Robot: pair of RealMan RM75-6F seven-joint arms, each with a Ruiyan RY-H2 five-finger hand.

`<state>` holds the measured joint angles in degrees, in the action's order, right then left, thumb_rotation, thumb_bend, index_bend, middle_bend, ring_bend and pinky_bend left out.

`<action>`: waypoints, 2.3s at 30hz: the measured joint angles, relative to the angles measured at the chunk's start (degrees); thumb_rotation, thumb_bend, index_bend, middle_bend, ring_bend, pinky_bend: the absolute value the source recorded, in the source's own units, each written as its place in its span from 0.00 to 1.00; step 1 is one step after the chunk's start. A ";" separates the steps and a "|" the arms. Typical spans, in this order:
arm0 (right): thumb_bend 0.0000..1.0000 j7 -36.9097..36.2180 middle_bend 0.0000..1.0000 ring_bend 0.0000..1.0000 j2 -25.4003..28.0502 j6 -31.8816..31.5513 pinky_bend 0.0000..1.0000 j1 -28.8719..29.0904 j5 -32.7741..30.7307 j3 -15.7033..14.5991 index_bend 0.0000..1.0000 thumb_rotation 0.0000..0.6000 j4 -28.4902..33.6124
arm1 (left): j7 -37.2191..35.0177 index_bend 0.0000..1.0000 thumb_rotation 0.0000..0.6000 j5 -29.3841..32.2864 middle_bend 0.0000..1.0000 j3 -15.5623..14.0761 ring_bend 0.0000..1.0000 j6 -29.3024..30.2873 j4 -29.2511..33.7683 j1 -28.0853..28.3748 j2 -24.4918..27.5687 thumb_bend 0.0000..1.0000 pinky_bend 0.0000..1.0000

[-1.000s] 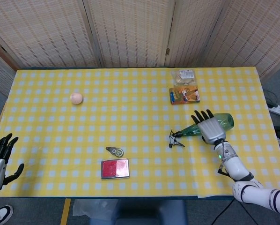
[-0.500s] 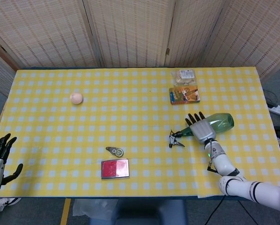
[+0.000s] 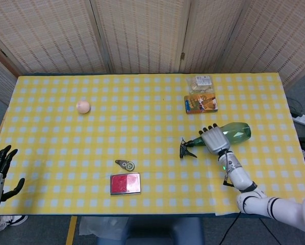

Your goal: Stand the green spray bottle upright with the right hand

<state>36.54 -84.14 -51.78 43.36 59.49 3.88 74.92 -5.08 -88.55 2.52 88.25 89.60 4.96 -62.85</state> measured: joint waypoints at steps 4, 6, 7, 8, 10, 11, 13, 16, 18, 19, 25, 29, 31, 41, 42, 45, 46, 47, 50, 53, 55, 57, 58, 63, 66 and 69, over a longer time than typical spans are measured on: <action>0.40 -7.27 0.50 0.46 0.15 -4.75 0.39 -1.10 6.27 0.72 0.63 1.00 0.35 | 0.20 0.00 1.00 0.00 0.00 -0.01 0.04 -0.04 0.06 0.01 -0.03 0.40 0.00; 0.40 -12.36 0.51 0.46 0.28 -7.48 0.40 -1.84 9.15 1.32 0.63 1.00 0.81 | 0.33 0.00 1.00 -0.03 0.00 -0.02 0.04 -0.02 0.11 0.00 -0.06 0.40 0.00; 0.40 -14.79 0.51 0.46 0.33 -8.61 0.40 -2.19 10.18 1.64 0.63 1.00 1.07 | 0.39 0.00 1.00 -0.04 0.00 -0.02 0.04 -0.02 0.13 0.00 -0.06 0.40 0.00; 0.40 -17.38 0.51 0.46 0.36 -9.71 0.40 -2.57 11.08 1.99 0.63 1.00 1.37 | 0.44 0.00 1.00 -0.04 0.00 -0.03 0.04 -0.04 0.15 0.00 -0.07 0.40 0.00; 0.40 -24.04 0.51 0.47 0.38 -12.11 0.40 -3.53 12.73 2.90 0.63 1.00 2.16 | 0.59 0.00 1.00 -0.02 0.00 -0.04 0.04 -0.11 0.16 0.01 -0.10 0.40 0.00; 0.40 -27.12 0.51 0.47 0.36 -13.04 0.41 -3.99 13.24 3.34 0.63 1.00 2.54 | 0.65 0.00 1.00 0.00 0.00 -0.06 0.04 -0.18 0.16 0.03 -0.11 0.40 0.00; 0.40 -34.68 0.51 0.48 0.30 -14.83 0.42 -5.12 13.95 4.42 0.63 1.00 3.54 | 0.81 0.00 1.00 0.05 0.00 -0.07 0.04 -0.34 0.16 0.08 -0.14 0.40 0.00; 0.40 -45.81 0.50 0.49 0.37 -15.95 0.42 -6.75 13.84 6.00 0.63 1.00 5.32 | 1.10 0.00 1.00 0.08 0.00 -0.10 0.04 -0.60 0.18 0.19 -0.20 0.40 0.00; 0.40 -53.59 0.50 0.49 0.43 -15.88 0.42 -7.87 13.27 7.05 0.63 1.00 6.51 | 1.18 0.00 1.00 0.10 0.00 -0.12 0.04 -0.78 0.18 0.28 -0.23 0.40 0.00; 0.40 -56.92 0.50 0.49 0.44 -15.69 0.41 -8.33 12.94 7.49 0.63 1.00 6.96 | 1.20 0.00 1.00 0.13 0.00 -0.11 0.04 -0.87 0.17 0.32 -0.24 0.40 0.00; 0.40 -76.63 0.50 0.49 -0.25 -13.65 0.41 -11.34 10.75 10.60 0.63 1.00 8.07 | 0.84 0.00 1.00 0.50 0.00 -0.02 0.04 -1.28 0.00 0.47 -0.19 0.40 0.00; 0.40 -82.86 0.49 0.48 -1.65 -12.67 0.41 -12.86 11.21 11.59 0.62 1.00 5.64 | 0.75 0.00 1.00 0.58 0.00 0.00 0.04 -1.37 -0.04 0.51 -0.17 0.40 0.00; 0.40 -84.29 0.46 0.45 -2.30 -12.24 0.40 -13.34 12.12 11.48 0.60 1.00 4.04 | 0.83 0.00 1.00 0.58 0.00 -0.02 0.04 -1.41 -0.02 0.52 -0.18 0.40 0.00; 0.40 -87.37 0.24 0.29 -3.01 -12.45 0.21 -14.38 18.57 9.05 0.21 1.00 0.47 | 0.97 0.00 1.00 0.50 0.00 -0.08 0.04 -1.26 0.23 0.45 -0.14 0.39 0.00; 0.40 -87.52 0.22 0.28 -2.92 -12.97 0.19 -14.57 19.26 8.78 0.17 1.00 0.46 | 1.00 0.00 1.00 0.51 0.00 -0.09 0.04 -1.22 0.36 0.41 -0.14 0.39 0.00; 0.40 -87.69 0.16 0.23 -2.75 -14.97 0.14 -15.21 20.89 8.20 0.03 1.00 0.52 | 1.38 0.00 1.00 0.38 0.00 -0.18 0.04 -1.01 0.75 0.28 -0.07 0.38 0.00; 0.40 -87.69 0.15 0.21 -2.69 -15.64 0.12 -15.43 21.30 8.08 0.01 1.00 0.59 | 1.44 0.00 1.00 0.30 0.00 -0.21 0.04 -0.95 0.82 0.26 -0.05 0.38 0.00; 0.40 -87.63 0.14 0.20 -2.63 -16.30 0.10 -15.66 21.67 7.97 0.00 1.00 0.67 | 1.50 0.00 1.00 0.23 0.00 -0.24 0.04 -0.91 0.85 0.24 -0.03 0.38 0.00; 0.39 -87.00 0.11 0.17 -2.24 -18.31 0.05 -16.44 22.78 7.66 0.00 1.00 1.27 | 1.63 0.00 1.00 0.13 0.00 -0.29 0.04 -0.94 0.87 0.26 -0.04 0.38 0.00; 0.39 -86.12 0.10 0.16 -1.47 -19.79 0.03 -17.14 23.79 7.28 0.00 1.00 2.37 | 1.84 0.00 1.00 0.09 0.00 -0.31 0.04 -0.97 0.89 0.28 -0.08 0.38 0.00; 0.38 -85.72 0.09 0.14 -0.70 -20.36 0.01 -17.63 24.32 6.89 0.00 1.00 3.21 | 1.95 0.00 1.00 -0.02 0.00 -0.35 0.04 -0.87 0.96 0.25 -0.07 0.38 0.00; 0.38 -85.10 0.08 0.13 -0.12 -21.41 0.00 -18.27 25.04 6.37 0.00 1.00 3.63 | 2.00 0.00 1.00 -0.20 0.00 -0.39 0.04 -0.68 1.00 0.18 -0.06 0.38 0.00; 0.38 -84.73 0.07 0.13 0.12 -22.08 0.00 -18.63 25.47 6.07 0.00 1.00 3.72 | 2.01 0.00 1.00 -0.29 0.00 -0.42 0.04 -0.61 1.00 0.16 -0.04 0.38 0.00; 0.37 -81.79 0.07 0.12 1.61 -27.45 0.00 -21.67 28.23 3.94 0.00 1.00 3.75 | 2.11 0.00 1.00 -0.54 0.00 -0.47 0.04 -0.40 0.95 0.11 -0.04 0.38 0.00; 0.37 -79.33 0.07 0.12 2.39 -31.83 0.00 -24.34 29.26 2.92 0.00 1.00 3.29 | 2.33 0.00 1.00 -0.63 0.00 -0.49 0.04 -0.40 0.90 0.14 -0.15 0.38 0.00; 0.37 -76.76 0.07 0.12 3.37 -35.57 0.00 -27.12 29.46 2.46 0.00 1.00 2.60 | 2.74 0.00 1.00 -0.51 0.00 -0.49 0.04 -0.66 0.92 0.24 -0.28 0.38 0.00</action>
<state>-40.23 -80.78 -87.35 16.24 88.95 6.33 77.52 -2.33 -89.07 2.03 87.59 90.52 5.19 -63.13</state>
